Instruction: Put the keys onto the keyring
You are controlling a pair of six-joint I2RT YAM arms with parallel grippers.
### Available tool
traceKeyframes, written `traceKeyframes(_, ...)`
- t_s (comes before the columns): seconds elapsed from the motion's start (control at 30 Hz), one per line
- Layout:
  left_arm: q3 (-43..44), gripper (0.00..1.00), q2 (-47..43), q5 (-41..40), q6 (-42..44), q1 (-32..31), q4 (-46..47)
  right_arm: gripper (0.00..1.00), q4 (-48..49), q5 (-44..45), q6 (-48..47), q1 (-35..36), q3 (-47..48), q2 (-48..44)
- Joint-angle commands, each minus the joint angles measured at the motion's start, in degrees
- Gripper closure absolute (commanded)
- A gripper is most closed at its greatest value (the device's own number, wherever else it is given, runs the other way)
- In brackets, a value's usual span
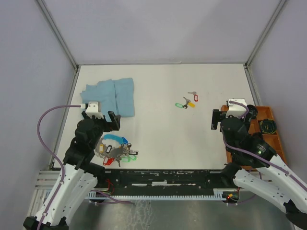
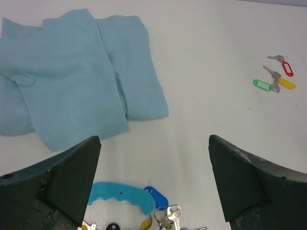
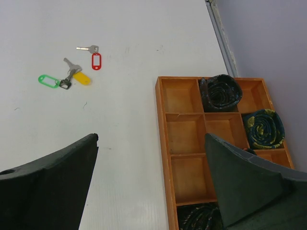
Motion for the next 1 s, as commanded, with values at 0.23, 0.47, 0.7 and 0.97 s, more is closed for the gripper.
traceKeyframes(0.23,0.98,0.01,0.51,1.61,-4.26,0.33,1.23,0.0,1.88,-0.08,-0.45,-0.01,0.46,-0.41)
traceKeyframes(0.47,2.51,0.01,2.33,0.23,-11.28,0.33,-1.75,0.0,0.64,-5.1,-0.58,-0.01,0.82,-0.03)
traceKeyframes(0.7,3.4,0.01,3.81,7.14,-19.63,0.29,-6.08,0.0,1.34,-8.47,0.62,-0.01,-0.63,-0.69)
traceKeyframes(0.97,-2.15,0.02,6.29,1.4,-31.68,0.33,-11.57,0.0,0.95,-9.74,1.14,-0.01,-1.38,-0.37)
